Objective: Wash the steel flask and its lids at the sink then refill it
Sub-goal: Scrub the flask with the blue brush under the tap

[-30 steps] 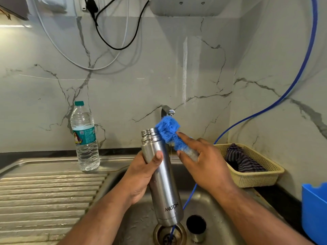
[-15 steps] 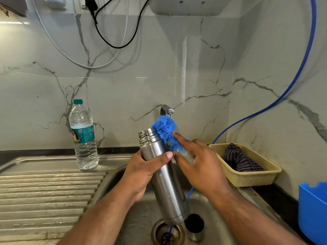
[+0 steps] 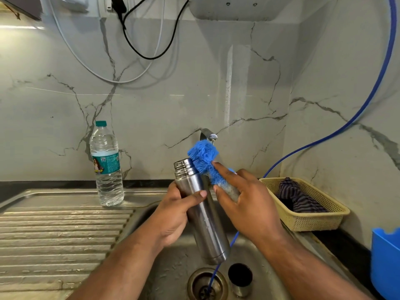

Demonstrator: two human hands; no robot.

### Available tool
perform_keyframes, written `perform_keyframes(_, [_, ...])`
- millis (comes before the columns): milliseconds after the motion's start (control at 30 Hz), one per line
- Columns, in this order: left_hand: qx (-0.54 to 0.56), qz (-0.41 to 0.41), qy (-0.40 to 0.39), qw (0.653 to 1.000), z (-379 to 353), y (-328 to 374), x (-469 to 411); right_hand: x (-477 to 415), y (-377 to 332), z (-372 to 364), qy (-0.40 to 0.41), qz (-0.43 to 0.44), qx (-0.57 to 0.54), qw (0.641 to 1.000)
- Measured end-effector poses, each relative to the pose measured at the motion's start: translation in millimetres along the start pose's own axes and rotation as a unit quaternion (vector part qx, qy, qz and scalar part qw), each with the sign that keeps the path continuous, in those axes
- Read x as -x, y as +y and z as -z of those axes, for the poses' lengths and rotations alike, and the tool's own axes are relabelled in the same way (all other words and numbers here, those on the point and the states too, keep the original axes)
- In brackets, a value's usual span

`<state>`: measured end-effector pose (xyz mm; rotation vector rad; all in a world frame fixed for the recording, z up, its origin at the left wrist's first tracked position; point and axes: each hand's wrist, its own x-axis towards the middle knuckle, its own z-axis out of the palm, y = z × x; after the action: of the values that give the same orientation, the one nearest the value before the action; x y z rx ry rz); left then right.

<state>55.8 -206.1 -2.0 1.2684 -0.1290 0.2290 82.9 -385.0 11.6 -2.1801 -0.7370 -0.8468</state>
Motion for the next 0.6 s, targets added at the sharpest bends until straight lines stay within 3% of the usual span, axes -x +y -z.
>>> perform_keyframes(433, [-0.132,-0.127,0.060,0.981,-5.1,-1.2,3.1,5.6,-7.7,-2.3,-0.007,0.015,0.004,1.000])
perform_keyframes(600, [-0.107,-0.137,0.084,0.981,-1.9,-3.0,-0.3,6.7,-10.7,-6.2,-0.023,0.049,0.023,0.998])
